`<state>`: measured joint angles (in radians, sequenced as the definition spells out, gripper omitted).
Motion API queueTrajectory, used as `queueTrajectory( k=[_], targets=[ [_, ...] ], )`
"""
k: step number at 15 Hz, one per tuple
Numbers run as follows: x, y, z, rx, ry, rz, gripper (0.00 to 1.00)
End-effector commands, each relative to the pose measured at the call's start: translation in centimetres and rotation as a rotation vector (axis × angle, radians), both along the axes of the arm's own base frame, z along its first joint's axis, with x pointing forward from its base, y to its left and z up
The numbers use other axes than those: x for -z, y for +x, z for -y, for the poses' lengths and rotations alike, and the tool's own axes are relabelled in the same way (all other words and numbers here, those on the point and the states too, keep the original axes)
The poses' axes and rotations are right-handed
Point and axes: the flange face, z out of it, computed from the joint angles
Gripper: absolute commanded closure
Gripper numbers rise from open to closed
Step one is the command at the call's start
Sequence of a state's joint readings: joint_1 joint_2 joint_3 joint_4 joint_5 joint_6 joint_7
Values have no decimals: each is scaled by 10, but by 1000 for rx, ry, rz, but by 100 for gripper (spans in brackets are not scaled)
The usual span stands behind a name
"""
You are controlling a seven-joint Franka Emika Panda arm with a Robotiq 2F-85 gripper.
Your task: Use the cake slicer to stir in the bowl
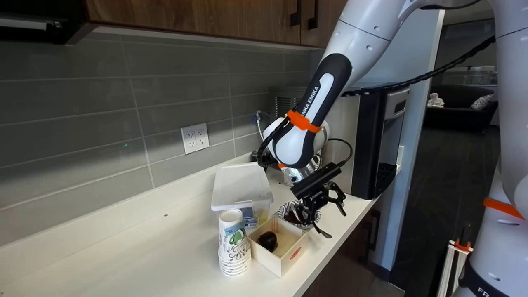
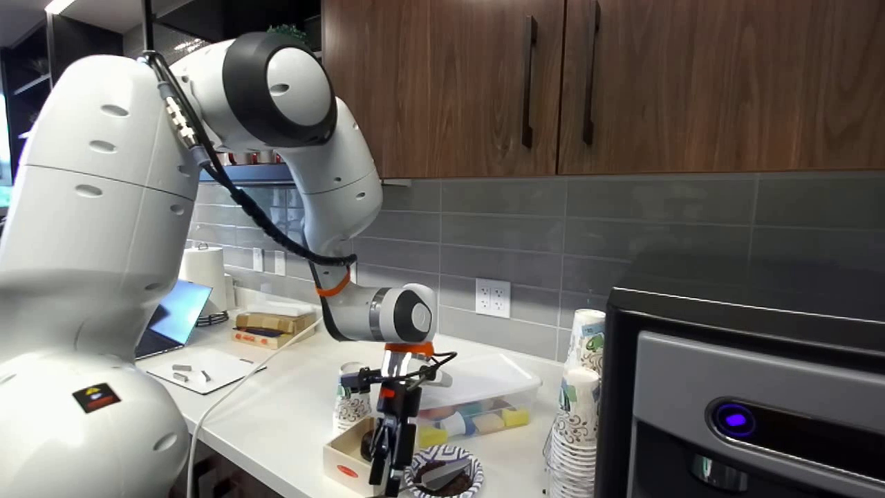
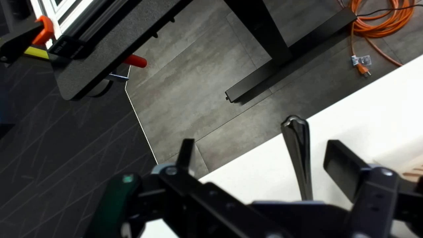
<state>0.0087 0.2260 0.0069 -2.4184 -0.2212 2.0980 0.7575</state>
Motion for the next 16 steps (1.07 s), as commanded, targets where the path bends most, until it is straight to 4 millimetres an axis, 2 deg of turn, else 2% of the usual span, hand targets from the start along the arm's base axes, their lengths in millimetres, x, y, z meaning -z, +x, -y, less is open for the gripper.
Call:
queueTrajectory(
  k=[1,6,16],
  targets=[
    [16,11,-1,-22,-35,-1,0],
    [34,17,-1,-26,-33,-7,0],
    [45,19,10,-3,-63,-39,0]
  ],
)
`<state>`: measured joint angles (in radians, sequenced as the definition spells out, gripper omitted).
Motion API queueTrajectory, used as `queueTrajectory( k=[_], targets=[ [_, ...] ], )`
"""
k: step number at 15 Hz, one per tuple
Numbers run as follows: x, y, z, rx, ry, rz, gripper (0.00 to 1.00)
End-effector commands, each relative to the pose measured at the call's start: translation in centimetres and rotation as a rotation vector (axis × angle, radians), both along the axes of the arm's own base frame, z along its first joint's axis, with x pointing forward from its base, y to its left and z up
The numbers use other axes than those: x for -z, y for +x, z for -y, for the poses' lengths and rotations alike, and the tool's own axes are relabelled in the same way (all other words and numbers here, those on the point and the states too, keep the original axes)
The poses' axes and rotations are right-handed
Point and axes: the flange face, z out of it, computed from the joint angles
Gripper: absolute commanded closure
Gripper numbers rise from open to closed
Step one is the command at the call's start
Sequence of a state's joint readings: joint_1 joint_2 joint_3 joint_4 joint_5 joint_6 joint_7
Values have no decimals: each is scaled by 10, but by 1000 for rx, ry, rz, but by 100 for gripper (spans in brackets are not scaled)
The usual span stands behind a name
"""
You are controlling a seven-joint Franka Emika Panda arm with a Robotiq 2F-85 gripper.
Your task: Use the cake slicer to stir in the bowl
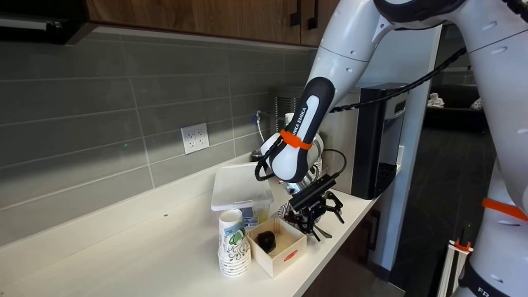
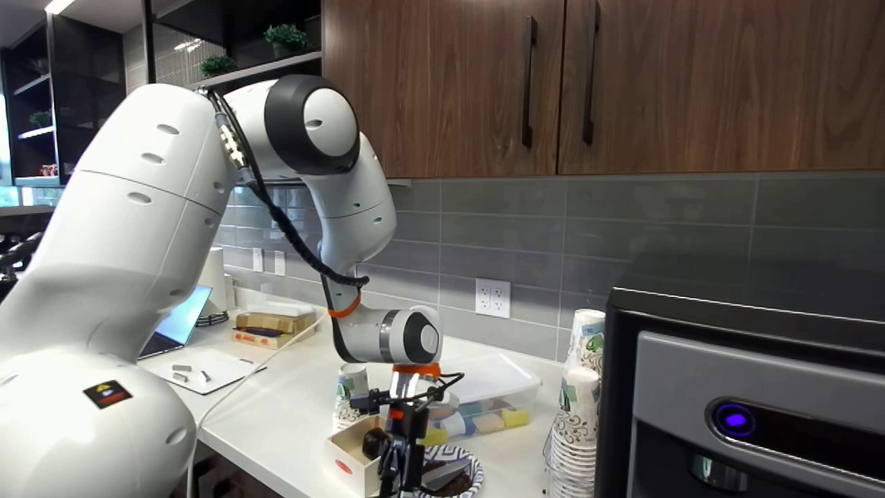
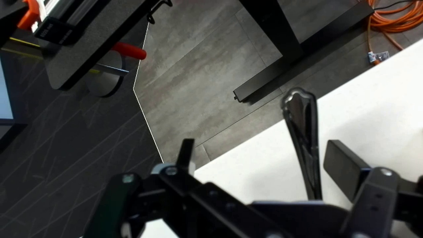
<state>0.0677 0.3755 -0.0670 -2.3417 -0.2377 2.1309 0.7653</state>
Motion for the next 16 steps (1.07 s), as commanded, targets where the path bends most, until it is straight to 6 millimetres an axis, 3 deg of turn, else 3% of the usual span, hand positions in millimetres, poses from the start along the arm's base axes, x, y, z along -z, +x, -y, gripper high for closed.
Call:
queueTrajectory(
  k=[1,3,11,16],
  targets=[
    [2,6,2,0,-33,0,25],
    [2,6,4,3,-33,-1,32],
    [1,10,1,-1,-36,6,96],
    [0,11,-3,-7,-41,8,99]
  ],
)
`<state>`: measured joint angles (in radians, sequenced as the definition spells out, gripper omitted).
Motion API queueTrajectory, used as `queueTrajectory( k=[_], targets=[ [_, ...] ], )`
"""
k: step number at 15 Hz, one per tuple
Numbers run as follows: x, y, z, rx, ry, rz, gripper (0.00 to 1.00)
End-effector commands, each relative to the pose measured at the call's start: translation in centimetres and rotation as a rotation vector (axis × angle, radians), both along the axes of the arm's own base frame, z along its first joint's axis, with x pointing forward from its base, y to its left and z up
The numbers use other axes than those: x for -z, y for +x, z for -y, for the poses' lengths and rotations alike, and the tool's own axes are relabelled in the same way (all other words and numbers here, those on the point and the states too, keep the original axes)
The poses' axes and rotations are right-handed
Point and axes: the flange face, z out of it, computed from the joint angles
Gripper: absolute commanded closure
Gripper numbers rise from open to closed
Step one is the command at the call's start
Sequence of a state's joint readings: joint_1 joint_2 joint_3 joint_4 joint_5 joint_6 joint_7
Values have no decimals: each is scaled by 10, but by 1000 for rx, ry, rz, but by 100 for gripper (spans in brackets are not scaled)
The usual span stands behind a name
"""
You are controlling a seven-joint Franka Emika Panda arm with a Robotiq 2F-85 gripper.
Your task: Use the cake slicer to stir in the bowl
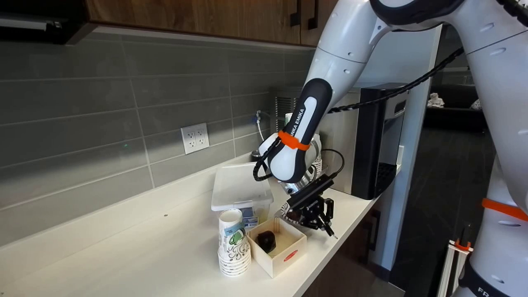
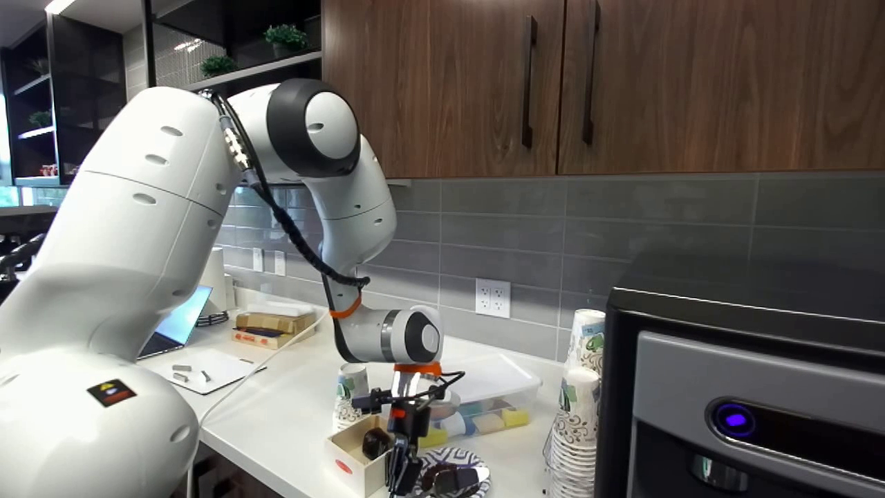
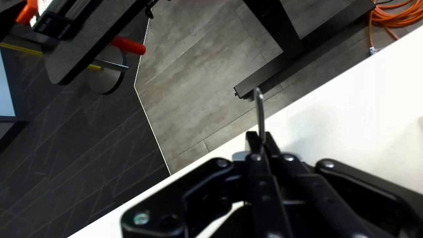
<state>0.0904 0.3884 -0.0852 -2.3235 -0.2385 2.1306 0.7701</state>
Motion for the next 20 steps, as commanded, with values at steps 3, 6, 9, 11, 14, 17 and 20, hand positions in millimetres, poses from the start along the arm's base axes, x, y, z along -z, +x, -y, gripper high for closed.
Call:
queueTrajectory(
  k=[3,6,9,11,14,17,20],
  targets=[
    [-4,6,-3,0,-35,2,99],
    [-15,6,-8,8,-20,1,99],
    [-37,8,-14,16,17,7,99],
    [-57,7,-17,27,65,6,99],
    [-92,4,-18,49,177,12,99],
    [-128,0,-8,101,311,19,99],
    [-146,-4,16,172,456,16,99]
  ],
)
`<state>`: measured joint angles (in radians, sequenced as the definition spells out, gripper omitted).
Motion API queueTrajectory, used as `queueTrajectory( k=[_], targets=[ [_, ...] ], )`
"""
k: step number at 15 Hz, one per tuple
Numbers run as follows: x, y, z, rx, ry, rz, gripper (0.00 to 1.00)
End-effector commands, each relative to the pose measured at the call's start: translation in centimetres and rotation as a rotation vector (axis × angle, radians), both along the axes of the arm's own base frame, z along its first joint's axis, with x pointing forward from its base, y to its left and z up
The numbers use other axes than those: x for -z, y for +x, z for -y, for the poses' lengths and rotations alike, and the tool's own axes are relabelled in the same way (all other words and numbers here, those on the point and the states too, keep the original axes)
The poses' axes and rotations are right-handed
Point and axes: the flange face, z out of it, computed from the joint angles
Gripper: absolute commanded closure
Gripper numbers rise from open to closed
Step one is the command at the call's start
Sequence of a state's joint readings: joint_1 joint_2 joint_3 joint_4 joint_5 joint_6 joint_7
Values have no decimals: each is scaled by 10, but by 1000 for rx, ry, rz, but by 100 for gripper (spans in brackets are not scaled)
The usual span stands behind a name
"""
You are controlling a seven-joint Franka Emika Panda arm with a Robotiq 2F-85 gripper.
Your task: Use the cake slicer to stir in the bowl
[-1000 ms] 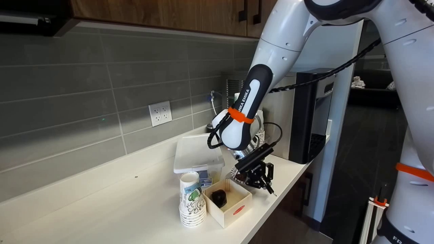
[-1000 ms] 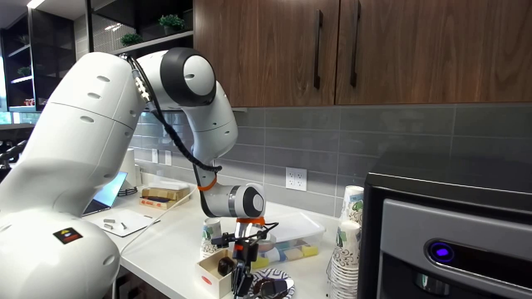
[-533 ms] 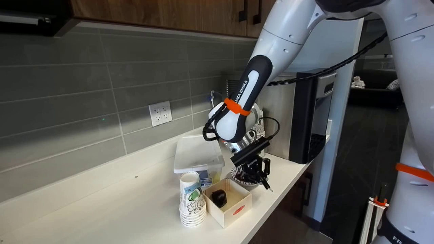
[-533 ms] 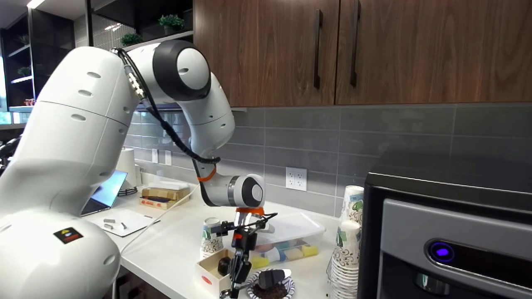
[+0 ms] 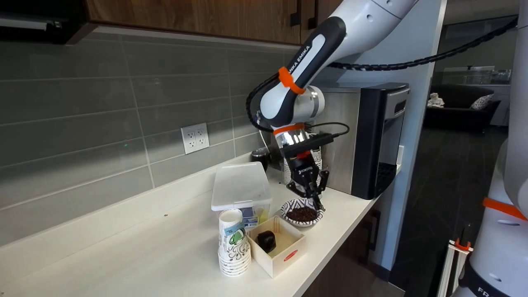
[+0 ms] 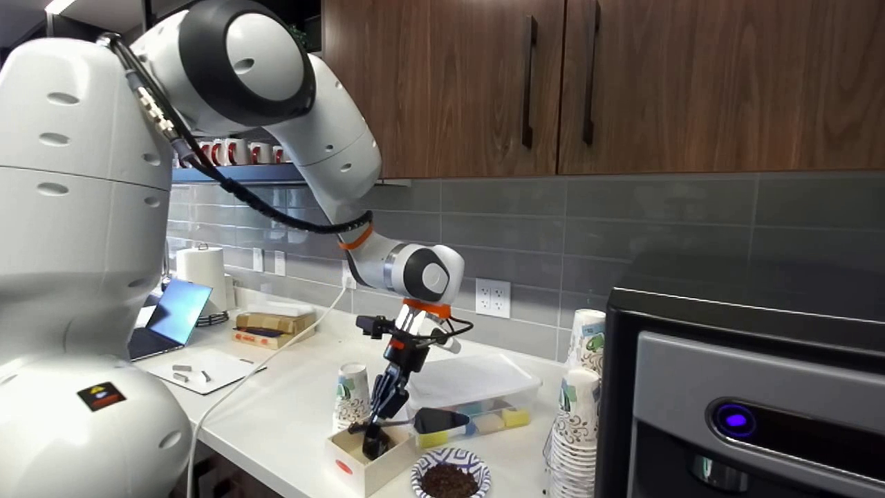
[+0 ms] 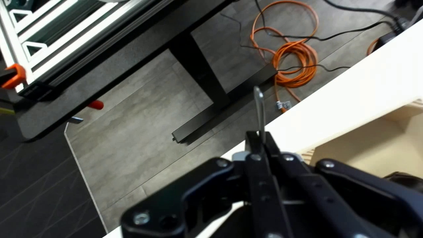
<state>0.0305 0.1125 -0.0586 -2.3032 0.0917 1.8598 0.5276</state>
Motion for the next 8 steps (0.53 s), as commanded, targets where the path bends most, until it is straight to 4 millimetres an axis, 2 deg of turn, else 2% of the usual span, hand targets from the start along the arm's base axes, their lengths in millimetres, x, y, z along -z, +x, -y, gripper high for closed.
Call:
queueTrajectory(
  k=[1,4,8],
  targets=[
    [-24,-11,30,78,185,-2,99],
    [-16,-16,53,140,326,-25,99],
    [-1,-16,66,195,472,-36,99]
  ],
)
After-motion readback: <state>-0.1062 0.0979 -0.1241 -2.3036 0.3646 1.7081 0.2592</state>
